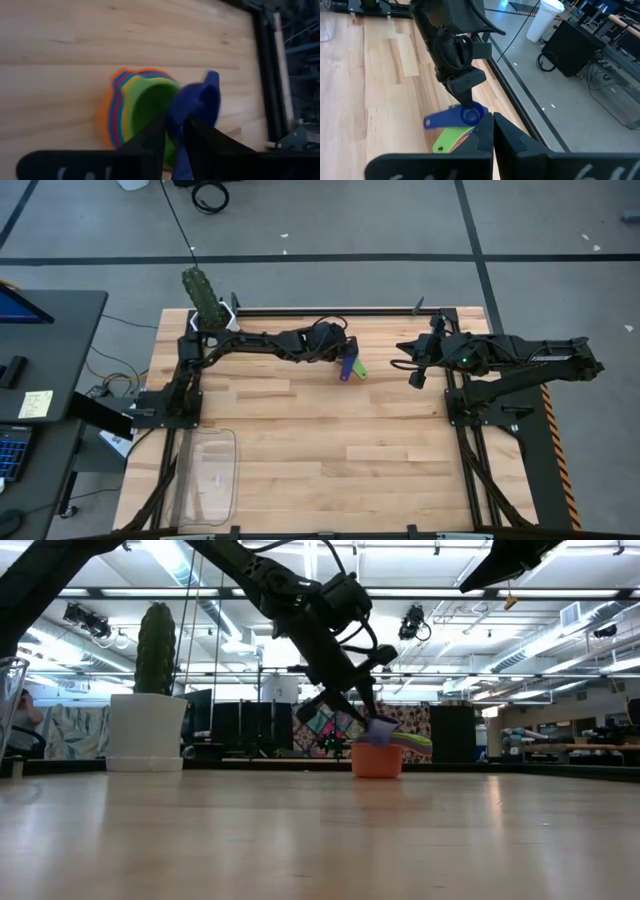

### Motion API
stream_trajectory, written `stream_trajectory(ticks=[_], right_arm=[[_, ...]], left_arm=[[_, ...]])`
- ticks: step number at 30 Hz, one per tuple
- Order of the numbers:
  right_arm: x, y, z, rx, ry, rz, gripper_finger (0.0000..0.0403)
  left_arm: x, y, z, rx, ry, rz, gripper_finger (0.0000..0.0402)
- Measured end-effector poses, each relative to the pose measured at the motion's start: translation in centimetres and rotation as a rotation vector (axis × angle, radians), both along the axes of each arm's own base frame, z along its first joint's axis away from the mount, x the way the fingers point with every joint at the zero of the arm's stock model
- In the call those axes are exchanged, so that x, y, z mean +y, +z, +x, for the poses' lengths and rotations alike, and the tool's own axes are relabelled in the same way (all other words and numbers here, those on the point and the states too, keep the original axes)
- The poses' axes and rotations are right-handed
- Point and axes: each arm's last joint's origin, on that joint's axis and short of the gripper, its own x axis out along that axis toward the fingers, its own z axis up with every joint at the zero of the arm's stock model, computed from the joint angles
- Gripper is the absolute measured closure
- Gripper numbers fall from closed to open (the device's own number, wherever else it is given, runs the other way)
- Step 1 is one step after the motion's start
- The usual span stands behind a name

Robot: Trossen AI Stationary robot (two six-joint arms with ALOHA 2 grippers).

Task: Nest measuring cups in basket
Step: Stack the dark blue measuring cup on top of the green measuring cup

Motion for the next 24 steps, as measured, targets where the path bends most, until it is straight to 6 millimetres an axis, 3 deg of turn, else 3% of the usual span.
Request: stream_trajectory(ticks=[14, 24], right_arm=[[0.0, 0.0, 0.0, 0.0, 0.0, 0.0, 0.0396], [0.1, 0.0, 0.0, 0.0, 0.018, 0.014, 0.0396]], left_arm=[[0.2, -0.4, -0.5, 0.046, -0.029, -0.058, 0.0365], [1.7, -0.4, -0.9, 0.037, -0.102, -0.097, 0.0367]])
